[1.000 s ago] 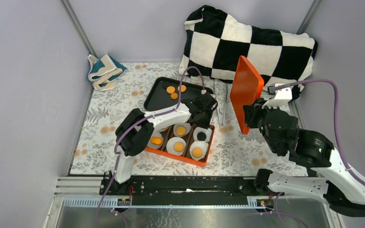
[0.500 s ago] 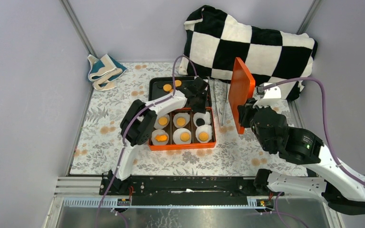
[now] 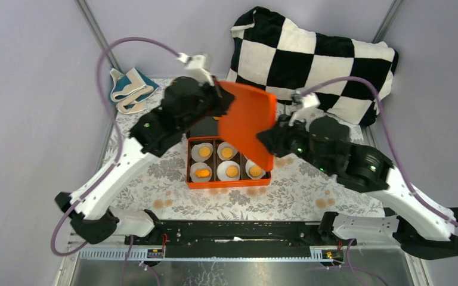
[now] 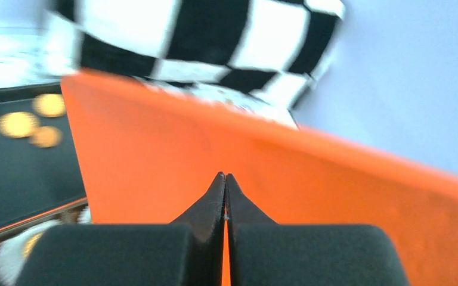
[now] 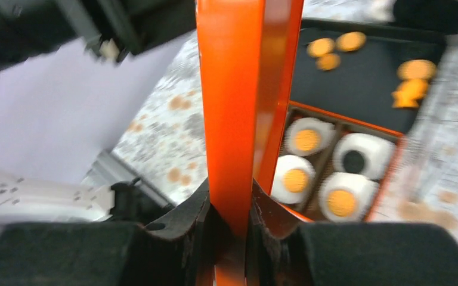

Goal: Pack the cookies

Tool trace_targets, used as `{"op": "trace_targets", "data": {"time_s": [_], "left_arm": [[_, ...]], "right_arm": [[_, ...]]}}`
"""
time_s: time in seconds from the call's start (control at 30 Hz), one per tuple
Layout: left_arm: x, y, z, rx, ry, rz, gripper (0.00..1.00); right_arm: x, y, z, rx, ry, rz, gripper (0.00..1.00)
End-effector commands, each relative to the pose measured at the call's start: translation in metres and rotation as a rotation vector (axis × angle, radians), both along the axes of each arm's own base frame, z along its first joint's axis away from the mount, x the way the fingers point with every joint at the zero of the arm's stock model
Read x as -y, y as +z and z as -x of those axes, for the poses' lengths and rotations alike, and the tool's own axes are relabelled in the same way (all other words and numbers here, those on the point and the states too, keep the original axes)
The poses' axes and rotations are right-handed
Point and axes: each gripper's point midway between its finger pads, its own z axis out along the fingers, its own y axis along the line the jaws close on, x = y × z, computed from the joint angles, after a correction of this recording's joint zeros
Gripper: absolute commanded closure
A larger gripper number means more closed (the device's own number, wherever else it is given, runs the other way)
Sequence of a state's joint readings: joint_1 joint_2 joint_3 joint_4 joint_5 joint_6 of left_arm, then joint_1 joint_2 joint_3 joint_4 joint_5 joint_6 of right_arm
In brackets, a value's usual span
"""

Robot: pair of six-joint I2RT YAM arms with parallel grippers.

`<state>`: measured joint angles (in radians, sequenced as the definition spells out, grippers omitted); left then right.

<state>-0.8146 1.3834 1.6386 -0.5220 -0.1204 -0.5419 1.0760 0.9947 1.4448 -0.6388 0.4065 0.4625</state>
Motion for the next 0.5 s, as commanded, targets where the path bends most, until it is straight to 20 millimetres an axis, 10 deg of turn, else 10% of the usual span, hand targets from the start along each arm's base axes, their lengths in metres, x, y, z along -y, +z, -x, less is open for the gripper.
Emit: {"op": "trace_targets", "data": {"time_s": [0.0,0.47], "left_arm": [[-0.076,-0.055,-0.034,-0.085,0.346,-0.15,0.99],[-0.117,-0.1,-0.027,-0.085,0.455,-0.281,1.0]], "right_arm": [[-0.072,0.033,0.021,-0.061,0.325,-0.201,1.0],[-0.075,-0.071,-0.072,-0.579,0.752,-0.812,1.0]]}}
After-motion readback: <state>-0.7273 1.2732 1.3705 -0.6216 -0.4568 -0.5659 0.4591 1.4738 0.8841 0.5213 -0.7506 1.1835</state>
